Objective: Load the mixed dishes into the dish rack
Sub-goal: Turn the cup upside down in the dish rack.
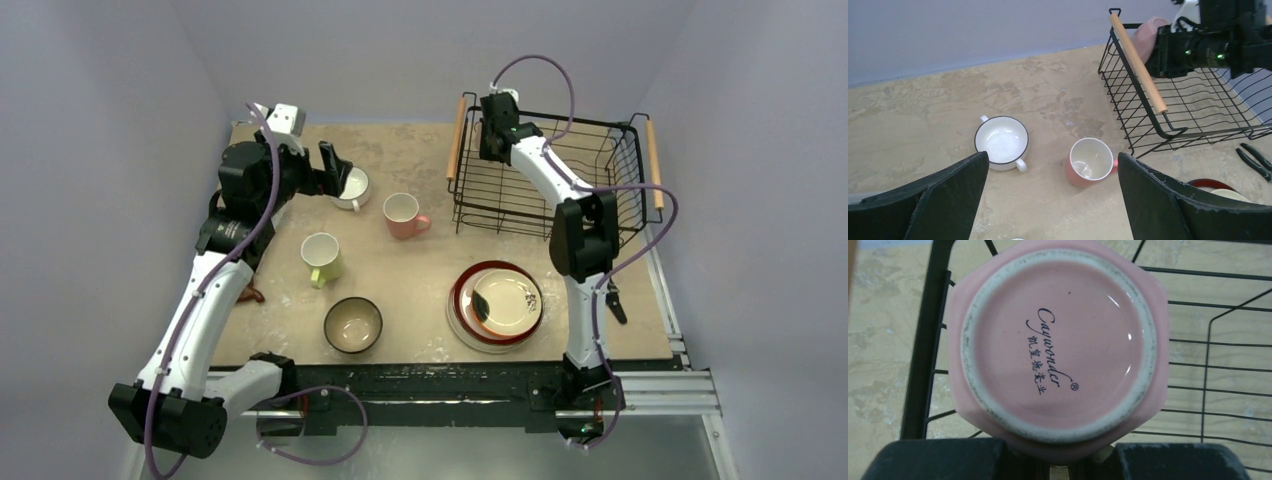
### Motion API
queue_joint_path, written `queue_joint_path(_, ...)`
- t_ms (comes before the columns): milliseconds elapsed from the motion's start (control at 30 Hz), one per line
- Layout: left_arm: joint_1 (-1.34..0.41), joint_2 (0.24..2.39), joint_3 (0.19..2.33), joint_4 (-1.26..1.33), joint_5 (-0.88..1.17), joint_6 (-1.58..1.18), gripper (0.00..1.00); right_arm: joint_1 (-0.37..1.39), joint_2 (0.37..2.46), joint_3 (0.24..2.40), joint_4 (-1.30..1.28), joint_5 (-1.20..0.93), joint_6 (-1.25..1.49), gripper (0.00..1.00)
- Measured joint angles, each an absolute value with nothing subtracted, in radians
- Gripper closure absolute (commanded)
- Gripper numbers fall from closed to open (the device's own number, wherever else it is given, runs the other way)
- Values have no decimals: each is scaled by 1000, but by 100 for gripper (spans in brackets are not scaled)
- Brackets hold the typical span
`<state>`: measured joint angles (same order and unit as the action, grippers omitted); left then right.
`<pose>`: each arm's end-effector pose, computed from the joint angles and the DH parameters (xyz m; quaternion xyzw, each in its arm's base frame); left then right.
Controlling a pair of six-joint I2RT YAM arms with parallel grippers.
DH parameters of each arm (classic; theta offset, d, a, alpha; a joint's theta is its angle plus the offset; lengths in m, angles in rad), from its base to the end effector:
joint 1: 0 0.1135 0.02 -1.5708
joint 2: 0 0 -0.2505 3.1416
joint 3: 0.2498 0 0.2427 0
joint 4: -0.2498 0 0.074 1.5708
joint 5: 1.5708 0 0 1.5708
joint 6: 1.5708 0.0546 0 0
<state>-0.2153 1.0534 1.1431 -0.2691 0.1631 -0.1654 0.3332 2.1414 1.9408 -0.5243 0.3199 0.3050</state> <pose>0.2431 -0.0622 0.3892 0.0713 0.7635 -0.1823 0.6154 0.4705 0.1447 0.2528 0.0527 0.9011 -0.0108 0.4303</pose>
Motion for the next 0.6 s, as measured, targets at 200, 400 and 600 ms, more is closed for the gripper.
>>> queue_joint_path(200,-199,1115,1188,-275,251,-200,0,330,2288,2054,-566,273,293,100)
queue_joint_path(400,-199,1117,1212,-287,261,-199,0,330,2306,2057,-574,247,293,100)
queue_joint_path(600,-200,1117,1214,-300,266,-199,0,330,2306,2057,-562,242,292,100)
